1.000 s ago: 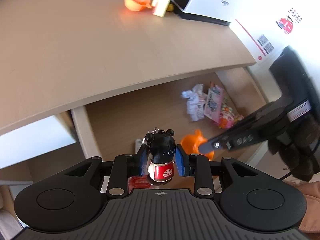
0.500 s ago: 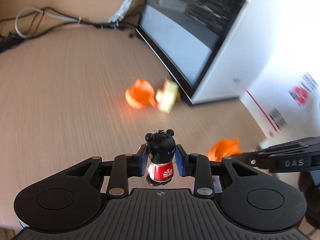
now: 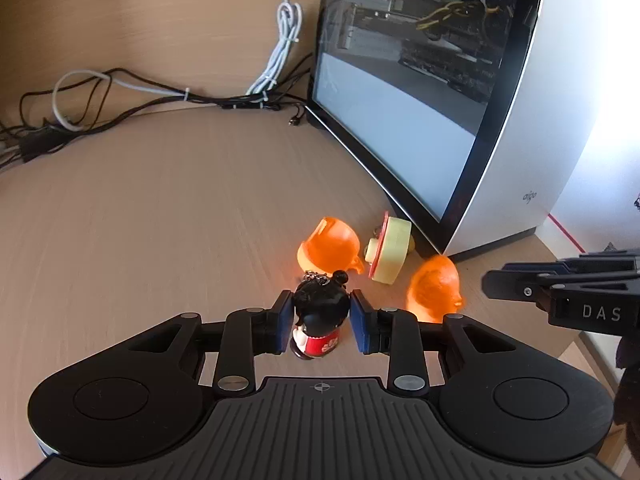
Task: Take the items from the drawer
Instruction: 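Grasp the orange pumpkin toy with the right tool while the left carries the doll to the desk, then grasp the red round tag with the left tool while the right reaches the white wrapped candy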
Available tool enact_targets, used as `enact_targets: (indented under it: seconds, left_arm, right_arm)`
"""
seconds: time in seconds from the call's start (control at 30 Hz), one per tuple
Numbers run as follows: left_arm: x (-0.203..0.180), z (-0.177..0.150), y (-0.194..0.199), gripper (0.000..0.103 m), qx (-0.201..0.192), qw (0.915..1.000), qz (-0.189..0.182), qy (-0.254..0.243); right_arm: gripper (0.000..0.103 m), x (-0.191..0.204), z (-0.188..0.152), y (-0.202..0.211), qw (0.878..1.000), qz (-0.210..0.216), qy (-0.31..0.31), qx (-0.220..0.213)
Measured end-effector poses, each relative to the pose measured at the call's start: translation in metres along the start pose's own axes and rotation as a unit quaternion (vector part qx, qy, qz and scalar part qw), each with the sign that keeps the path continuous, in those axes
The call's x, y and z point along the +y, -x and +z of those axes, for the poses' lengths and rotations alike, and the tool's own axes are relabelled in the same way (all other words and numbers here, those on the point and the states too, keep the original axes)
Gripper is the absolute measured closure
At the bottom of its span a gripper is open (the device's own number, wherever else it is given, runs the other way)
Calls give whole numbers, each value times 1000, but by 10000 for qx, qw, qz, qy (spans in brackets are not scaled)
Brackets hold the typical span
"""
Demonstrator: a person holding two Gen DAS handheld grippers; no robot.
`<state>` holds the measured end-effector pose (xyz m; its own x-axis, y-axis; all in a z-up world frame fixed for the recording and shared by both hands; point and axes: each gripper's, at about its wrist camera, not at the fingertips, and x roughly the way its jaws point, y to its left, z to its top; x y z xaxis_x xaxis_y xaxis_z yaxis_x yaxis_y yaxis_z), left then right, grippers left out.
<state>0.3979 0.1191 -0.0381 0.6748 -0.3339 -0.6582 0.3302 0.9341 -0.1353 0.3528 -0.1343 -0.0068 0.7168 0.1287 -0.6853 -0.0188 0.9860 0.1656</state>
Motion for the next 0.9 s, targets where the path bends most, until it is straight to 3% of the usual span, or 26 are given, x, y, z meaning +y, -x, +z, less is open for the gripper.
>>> enact_targets:
  seconds: [0.2,0.27,0.37,0.47,0.6,0.67,0.77,0.83,0.9]
  left_arm:
    - [6,-9,28,70,-327,9993,131,-117]
    - [8,-9,36,70,-398,9990,173,-125]
    - [12,-13,52,70,-420,9989,171,-100]
    - [12,-18,65,70,-201,9996,1,-209]
    - [4,-28,75,70,342,9960,-547,-624]
    - [-3,-35,71,70,937,9880,-930,-805]
    - [-20,-55,53,70,2082,9639,-1242,-1101]
    - [-30,-73,39,70,2718,9453,-1243,-1304]
    - [-35,-90,24,70,3160,9325,-1030,-1418]
  right_arm:
    - [77,-9,-29,22,9973,-178,-135,-694]
    - [63,-17,-42,33,9943,-157,-274,-1014]
    - [61,-26,-52,42,9970,-131,-205,-734]
    - [61,-27,-62,46,9991,-177,-32,-384]
    - [61,-31,-78,47,9993,93,-167,309]
    - [61,-35,-87,45,9965,340,-361,675]
    - [61,-31,-106,42,9937,398,-311,996]
    - [61,-26,-114,38,9924,330,-164,1175]
    - [61,-25,-123,35,9905,284,-117,1341]
